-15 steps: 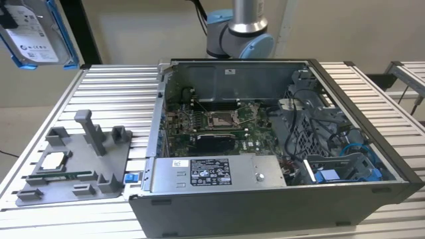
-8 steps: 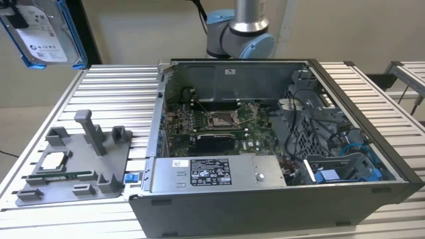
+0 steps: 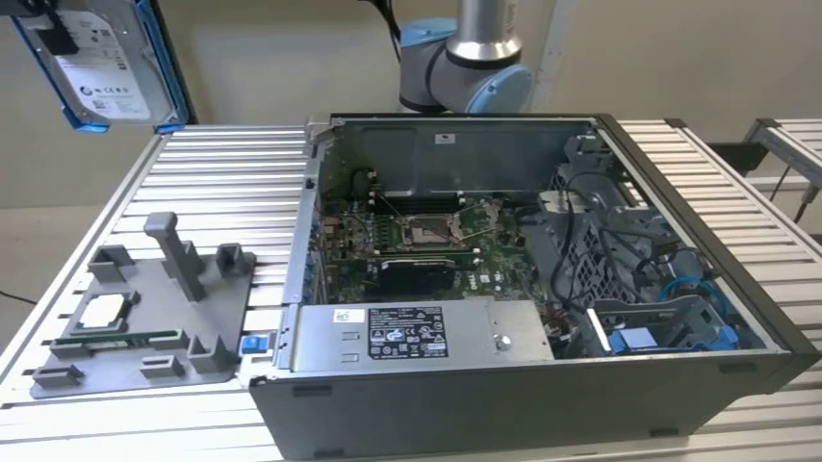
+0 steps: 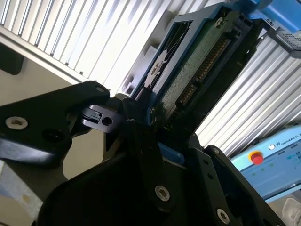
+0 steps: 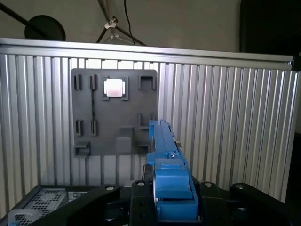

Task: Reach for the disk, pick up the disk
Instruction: 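Pick up the disk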

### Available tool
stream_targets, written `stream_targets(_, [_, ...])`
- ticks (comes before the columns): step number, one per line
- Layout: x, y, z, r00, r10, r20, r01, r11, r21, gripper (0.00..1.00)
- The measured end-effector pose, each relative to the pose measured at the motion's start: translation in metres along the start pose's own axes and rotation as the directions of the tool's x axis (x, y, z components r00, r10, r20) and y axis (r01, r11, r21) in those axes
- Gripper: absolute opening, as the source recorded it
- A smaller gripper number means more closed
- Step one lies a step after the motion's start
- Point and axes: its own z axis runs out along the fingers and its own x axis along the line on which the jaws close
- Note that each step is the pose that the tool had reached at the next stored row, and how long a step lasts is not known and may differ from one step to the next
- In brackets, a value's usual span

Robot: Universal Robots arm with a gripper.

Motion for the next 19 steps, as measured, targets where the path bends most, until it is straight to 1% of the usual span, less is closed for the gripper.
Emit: stream_targets(19, [0.0011,-0.0447,0.0024,1.0000,0.000,0.0079,0.000,1.0000,-0.0003,0.00])
